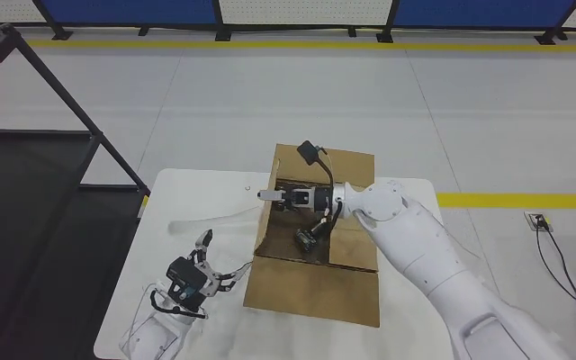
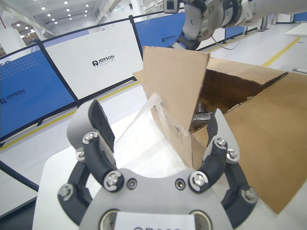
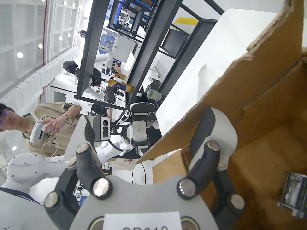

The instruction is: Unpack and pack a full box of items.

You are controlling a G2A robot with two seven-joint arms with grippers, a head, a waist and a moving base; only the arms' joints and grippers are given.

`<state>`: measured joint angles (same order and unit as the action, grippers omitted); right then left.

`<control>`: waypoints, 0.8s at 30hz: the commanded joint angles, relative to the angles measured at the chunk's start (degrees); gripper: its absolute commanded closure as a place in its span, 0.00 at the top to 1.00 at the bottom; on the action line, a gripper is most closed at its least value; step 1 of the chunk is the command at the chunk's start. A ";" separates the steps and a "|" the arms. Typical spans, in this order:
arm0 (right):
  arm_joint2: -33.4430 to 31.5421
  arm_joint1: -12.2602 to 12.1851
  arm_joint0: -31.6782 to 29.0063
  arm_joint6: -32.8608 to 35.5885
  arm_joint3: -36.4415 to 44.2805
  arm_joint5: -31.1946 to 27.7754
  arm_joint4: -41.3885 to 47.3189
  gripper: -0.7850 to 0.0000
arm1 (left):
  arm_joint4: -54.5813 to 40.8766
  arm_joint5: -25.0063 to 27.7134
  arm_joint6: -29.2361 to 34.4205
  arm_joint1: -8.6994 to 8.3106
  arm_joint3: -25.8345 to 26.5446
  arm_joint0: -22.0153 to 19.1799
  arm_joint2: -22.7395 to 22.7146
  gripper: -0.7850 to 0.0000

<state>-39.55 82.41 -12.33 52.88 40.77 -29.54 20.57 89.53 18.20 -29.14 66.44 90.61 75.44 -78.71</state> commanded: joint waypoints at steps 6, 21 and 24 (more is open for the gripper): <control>0.62 1.74 0.77 1.89 -1.14 -1.52 1.60 1.00 | -1.56 -1.81 2.13 0.66 -0.51 -2.86 2.41 1.00; 0.13 3.47 1.83 7.85 -4.16 -5.61 2.59 1.00 | -9.42 -6.16 4.58 1.68 -1.43 -4.89 2.14 1.00; -0.24 3.65 1.93 8.77 -4.78 -5.98 3.01 1.00 | -10.43 -6.92 5.06 1.75 -1.80 -4.76 1.50 1.00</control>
<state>-39.65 86.02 -10.43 61.31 36.18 -35.39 23.42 79.31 11.57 -24.24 68.16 88.93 70.67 -77.02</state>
